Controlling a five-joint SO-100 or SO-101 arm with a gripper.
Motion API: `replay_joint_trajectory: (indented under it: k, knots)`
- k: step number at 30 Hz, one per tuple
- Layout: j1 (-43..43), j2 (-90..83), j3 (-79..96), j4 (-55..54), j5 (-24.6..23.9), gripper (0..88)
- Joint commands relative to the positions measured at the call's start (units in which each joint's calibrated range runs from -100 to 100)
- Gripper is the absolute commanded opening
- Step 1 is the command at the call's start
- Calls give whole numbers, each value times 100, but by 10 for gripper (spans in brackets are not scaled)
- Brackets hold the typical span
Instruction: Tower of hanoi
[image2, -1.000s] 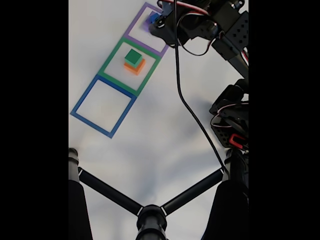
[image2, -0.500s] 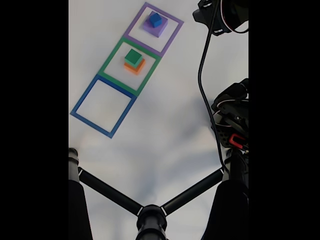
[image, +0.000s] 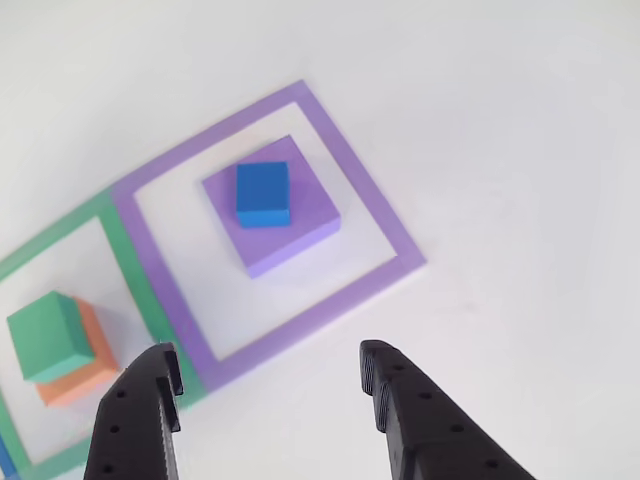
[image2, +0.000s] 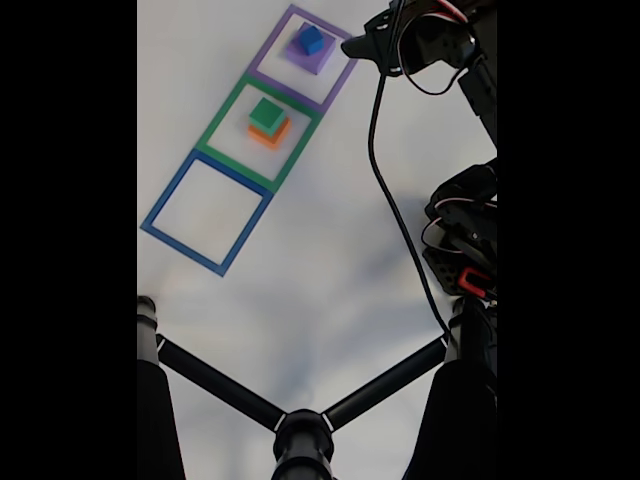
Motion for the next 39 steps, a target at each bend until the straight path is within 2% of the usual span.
replay_joint_trajectory:
  k: [1, 5, 11, 21, 26, 39]
  knots:
    - [140, -23, 1042, -1823, 78, 216]
    - [170, 281, 2105, -3547, 78, 230]
    - [-51, 850, 2587, -4964, 78, 239]
    - [-203, 2901, 2514, -7465, 78, 261]
    - [-241, 3454, 2442, -8023, 78, 262]
    - [-348, 4183, 1987, -8347, 78, 241]
